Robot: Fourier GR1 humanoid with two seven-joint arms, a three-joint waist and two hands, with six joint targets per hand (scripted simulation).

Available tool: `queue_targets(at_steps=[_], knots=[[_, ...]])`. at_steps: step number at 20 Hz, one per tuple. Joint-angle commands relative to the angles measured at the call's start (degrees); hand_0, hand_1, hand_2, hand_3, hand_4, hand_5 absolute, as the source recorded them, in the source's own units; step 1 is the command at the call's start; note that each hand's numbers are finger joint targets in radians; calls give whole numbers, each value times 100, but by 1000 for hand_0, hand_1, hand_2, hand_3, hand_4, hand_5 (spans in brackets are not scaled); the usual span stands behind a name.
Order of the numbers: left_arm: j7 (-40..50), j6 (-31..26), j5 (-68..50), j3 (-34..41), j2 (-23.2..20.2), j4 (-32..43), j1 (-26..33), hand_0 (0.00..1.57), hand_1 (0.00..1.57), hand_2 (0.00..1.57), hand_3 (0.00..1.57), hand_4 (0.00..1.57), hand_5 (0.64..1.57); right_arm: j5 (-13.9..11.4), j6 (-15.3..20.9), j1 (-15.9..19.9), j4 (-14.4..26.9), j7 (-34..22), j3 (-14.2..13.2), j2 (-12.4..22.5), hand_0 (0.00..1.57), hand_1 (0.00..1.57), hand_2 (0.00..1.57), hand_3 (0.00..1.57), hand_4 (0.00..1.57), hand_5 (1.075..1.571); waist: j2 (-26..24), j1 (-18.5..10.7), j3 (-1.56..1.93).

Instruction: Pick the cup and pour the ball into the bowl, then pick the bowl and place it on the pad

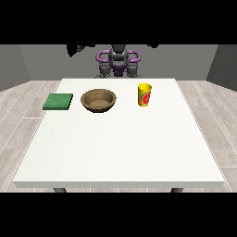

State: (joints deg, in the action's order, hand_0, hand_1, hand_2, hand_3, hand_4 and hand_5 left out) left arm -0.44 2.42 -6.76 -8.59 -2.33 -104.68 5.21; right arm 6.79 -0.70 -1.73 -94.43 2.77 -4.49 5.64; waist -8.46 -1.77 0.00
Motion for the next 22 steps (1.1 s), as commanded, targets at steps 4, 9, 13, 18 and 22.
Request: queue_targets(at_steps=[4,9,13,18,22], knots=[[-630,-300,-56,706,-353,614,-909,0,0,0,0,0,1376,149,-194,728,297,261,-106,60,0,0,0,0,0,1563,1102,159,-1],[-1200,-157,315,983,-484,1373,-1583,0,0,0,0,0,1283,-192,26,1268,664,819,15,-114,0,0,0,0,0,1562,1872,186,-2],[-1304,-164,378,1361,-738,2033,-1907,0,0,0,0,0,1252,190,-675,1251,1019,950,-332,414,0,0,0,0,0,1561,1862,465,0],[-1519,-147,498,1367,-647,2827,-2324,0,0,0,0,0,1245,252,-831,1540,1617,1019,-599,663,0,0,0,0,0,1561,1674,505,0],[-2336,-69,627,1475,-599,3365,-2343,0,0,0,0,0,1236,421,-1127,1682,2069,1452,-918,932,0,0,0,0,0,1562,1973,469,0]])
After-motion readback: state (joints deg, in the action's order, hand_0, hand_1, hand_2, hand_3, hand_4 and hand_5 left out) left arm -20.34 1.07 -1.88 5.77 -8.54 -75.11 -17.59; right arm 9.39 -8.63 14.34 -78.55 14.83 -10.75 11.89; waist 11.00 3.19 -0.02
